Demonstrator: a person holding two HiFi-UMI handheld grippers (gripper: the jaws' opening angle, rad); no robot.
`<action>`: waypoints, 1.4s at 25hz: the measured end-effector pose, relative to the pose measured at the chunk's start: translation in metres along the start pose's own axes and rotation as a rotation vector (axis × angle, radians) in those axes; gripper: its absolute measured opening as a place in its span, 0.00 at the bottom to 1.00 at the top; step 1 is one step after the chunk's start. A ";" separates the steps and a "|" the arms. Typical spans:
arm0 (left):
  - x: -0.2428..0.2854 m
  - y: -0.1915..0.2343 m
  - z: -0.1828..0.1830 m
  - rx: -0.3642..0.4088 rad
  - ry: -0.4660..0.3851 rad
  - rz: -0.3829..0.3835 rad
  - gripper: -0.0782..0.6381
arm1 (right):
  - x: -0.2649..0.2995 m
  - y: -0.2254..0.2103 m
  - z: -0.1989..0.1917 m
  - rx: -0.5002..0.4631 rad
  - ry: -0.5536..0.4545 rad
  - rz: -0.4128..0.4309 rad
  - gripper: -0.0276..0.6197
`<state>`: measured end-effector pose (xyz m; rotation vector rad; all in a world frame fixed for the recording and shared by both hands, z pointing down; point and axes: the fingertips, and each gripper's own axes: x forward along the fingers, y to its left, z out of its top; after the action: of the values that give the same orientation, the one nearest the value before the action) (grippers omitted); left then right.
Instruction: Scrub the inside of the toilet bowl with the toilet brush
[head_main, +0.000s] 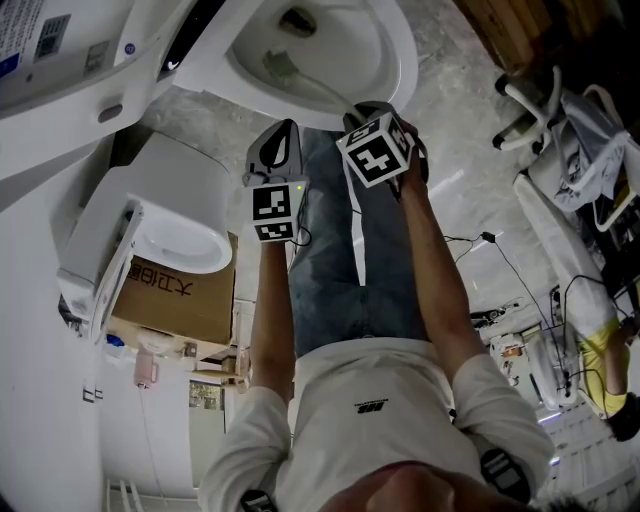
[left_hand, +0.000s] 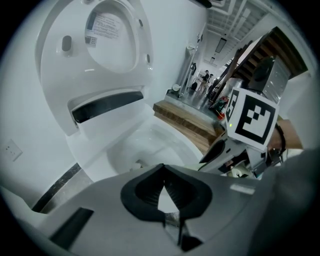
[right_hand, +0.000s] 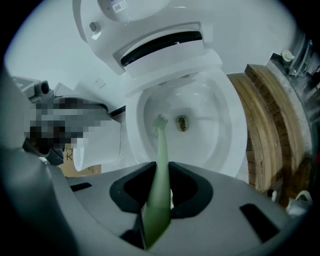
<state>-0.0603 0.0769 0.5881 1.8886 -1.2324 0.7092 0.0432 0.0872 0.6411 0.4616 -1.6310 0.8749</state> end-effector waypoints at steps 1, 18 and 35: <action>0.000 -0.002 0.000 0.002 0.000 -0.002 0.12 | -0.001 -0.002 -0.005 -0.007 0.011 -0.009 0.15; 0.012 -0.025 0.004 0.027 0.011 -0.031 0.12 | -0.010 -0.048 -0.054 -0.096 0.122 -0.170 0.15; 0.026 -0.025 0.009 0.009 0.020 -0.056 0.12 | 0.004 -0.067 -0.045 -0.212 0.133 -0.324 0.15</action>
<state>-0.0272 0.0625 0.5962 1.9120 -1.1610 0.7030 0.1193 0.0791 0.6668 0.4912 -1.4568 0.4750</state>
